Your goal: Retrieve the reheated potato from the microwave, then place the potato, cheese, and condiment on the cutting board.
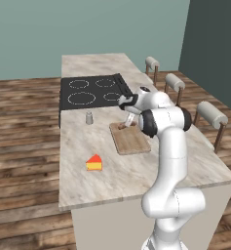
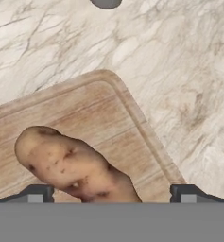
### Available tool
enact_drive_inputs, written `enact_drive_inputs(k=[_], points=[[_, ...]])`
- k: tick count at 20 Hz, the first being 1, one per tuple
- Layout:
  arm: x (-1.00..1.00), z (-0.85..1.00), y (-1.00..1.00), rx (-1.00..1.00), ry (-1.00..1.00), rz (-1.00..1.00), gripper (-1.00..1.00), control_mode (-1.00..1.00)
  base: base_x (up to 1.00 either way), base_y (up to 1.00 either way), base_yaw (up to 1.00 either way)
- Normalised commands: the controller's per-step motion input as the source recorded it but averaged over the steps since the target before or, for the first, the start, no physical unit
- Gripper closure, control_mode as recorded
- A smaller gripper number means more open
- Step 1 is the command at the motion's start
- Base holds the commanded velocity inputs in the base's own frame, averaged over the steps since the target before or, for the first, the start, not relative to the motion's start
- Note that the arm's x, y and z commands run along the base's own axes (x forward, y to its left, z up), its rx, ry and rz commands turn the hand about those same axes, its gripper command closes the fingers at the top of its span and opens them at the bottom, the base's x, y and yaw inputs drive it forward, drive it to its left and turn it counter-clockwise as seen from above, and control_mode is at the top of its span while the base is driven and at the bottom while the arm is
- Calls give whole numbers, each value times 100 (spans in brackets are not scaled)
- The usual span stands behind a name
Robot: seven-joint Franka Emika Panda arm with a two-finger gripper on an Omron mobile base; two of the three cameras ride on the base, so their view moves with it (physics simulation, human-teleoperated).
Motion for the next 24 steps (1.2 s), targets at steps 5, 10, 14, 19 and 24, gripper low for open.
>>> enact_drive_inputs(k=[5,10,14,19,24], points=[[-1,27,16,0,0,0,-100,-100,0,0,0],[-2,33,14,0,0,0,-100,-100,0,0,0],[-14,31,21,0,0,0,-100,-100,0,0,0],[-31,20,18,0,1,0,-100,-100,0,0,0],[-33,11,14,-2,0,-4,-100,-100,0,0,0]])
